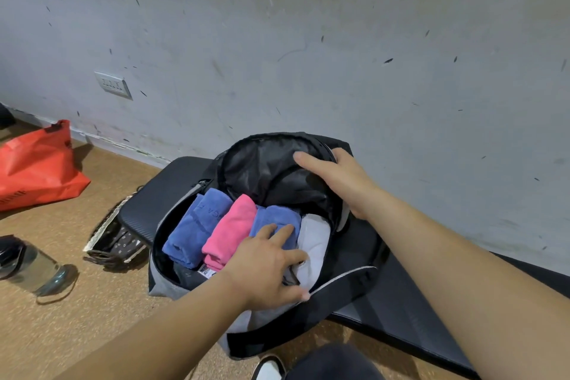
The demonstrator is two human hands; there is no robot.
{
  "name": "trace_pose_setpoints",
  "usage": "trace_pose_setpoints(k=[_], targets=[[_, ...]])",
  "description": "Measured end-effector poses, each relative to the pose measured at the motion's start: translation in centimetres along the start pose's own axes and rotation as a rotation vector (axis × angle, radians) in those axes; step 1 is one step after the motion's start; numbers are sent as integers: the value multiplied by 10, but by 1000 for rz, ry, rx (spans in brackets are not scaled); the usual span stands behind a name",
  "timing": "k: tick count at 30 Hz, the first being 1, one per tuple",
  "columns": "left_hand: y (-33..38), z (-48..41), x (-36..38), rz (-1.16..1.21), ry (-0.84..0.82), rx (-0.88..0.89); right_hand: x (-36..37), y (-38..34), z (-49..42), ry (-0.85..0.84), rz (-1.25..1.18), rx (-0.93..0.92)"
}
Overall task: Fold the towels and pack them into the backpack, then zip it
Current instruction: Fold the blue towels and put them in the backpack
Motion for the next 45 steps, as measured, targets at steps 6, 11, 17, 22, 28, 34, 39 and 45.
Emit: trace_pose_setpoints(k=[6,11,17,22,28,34,39,45], targets=[[-1,3,14,77,63,-121,3,-7,-10,-38,214,114],[-4,0,23,88,172,-103,11,-5,-14,-8,166,115],[-18,-8,31,89,312,46,8,-2,-16,-155,-34,123],[-25,-46,18,153,322,24,10,-2,-25,-236,-39,90],[-26,-50,14,84,321,-2,3,3,-33,-193,-112,143],[3,-25,33,24,339,-147,6,17,-46,-145,-238,208],[-20,-44,35,26,290,-177,13,22,-44,-176,-139,209],[-24,-79,18,1,329,-161,10,15,-39,-205,-151,185]])
Point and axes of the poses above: each hand's wrist, its own z-axis away from the middle knuckle, its own x-axis out of the palm, y = z × x, the point moved 3 cm from there along -z, towards the middle knuckle, and after that the axes turned 11 degrees about z, right-handed, at the moved point
